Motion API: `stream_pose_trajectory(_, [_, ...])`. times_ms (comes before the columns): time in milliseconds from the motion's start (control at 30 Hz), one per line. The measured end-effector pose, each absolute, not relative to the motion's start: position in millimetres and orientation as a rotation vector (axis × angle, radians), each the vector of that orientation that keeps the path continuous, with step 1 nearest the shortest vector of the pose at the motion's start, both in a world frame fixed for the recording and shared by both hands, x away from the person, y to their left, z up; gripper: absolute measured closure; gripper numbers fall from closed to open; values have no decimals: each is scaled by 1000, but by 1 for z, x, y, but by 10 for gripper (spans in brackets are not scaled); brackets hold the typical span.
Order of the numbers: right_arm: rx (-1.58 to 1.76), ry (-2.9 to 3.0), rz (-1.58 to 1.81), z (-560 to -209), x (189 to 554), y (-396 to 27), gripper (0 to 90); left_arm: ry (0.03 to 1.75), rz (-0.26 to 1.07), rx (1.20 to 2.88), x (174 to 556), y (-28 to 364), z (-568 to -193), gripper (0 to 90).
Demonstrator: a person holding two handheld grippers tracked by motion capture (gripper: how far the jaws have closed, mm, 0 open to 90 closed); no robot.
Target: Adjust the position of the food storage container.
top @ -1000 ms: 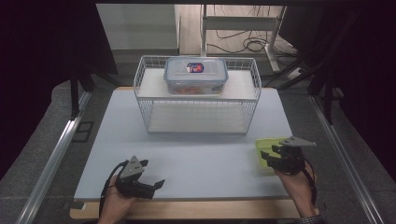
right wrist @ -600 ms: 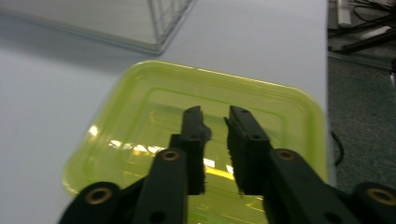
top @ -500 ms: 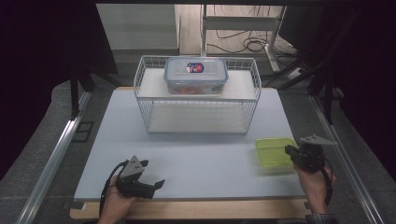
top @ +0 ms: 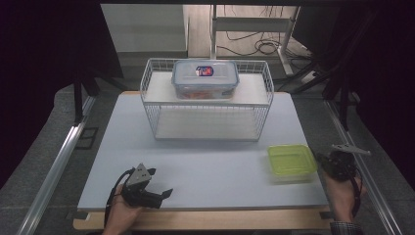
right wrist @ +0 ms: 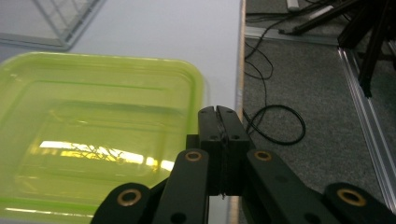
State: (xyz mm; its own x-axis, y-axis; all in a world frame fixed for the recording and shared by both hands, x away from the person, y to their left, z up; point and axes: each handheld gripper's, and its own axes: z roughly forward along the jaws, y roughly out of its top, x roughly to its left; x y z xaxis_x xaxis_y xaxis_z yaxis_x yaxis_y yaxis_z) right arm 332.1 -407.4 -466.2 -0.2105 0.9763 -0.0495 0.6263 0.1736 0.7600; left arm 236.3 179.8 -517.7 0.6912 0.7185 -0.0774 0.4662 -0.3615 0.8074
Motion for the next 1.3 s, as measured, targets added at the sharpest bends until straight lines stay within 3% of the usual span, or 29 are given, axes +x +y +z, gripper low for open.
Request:
stream_pose_trajectory(533, [1545,1945,813,-485,355,-415,892,902,351,2037,238,177,-519,64])
stream_pose_trajectory(1300, [1437,2154,855,-485,348,-340,887,904,353,2038,237,178,-519,65])
